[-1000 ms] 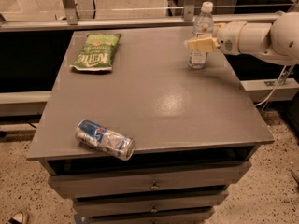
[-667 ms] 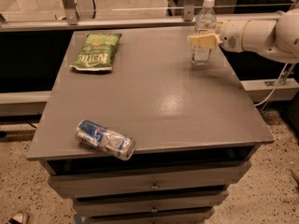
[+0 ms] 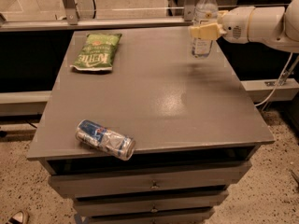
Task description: Move blue plastic bottle near redbull can
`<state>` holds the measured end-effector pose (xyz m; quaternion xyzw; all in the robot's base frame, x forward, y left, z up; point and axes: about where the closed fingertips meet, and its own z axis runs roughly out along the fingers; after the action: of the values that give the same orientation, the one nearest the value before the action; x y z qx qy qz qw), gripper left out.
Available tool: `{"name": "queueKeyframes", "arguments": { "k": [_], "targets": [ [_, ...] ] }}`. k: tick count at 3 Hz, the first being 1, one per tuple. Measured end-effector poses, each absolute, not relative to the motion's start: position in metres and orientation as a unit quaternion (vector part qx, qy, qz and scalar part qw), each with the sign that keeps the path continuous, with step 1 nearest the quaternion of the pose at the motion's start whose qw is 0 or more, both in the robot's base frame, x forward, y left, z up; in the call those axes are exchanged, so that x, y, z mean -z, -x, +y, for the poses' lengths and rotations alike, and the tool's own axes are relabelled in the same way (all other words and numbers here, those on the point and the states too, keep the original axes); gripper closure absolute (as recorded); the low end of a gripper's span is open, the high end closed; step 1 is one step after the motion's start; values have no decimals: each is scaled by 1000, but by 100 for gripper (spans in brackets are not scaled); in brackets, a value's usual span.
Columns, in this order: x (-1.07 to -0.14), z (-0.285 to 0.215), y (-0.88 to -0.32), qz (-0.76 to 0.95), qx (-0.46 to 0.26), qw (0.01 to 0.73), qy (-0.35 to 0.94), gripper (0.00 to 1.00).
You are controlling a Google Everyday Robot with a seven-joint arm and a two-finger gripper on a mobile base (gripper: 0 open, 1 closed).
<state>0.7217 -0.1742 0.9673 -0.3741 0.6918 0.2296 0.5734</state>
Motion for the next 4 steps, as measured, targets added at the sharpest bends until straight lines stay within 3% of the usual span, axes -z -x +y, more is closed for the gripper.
{"name": "queueKeyframes", "arguments": {
  "k": [2, 4],
  "targets": [
    [-972, -127, -678, 655, -293, 576, 391, 100],
    [-948, -29, -587, 608, -388, 545, 428, 100]
  ]
}}
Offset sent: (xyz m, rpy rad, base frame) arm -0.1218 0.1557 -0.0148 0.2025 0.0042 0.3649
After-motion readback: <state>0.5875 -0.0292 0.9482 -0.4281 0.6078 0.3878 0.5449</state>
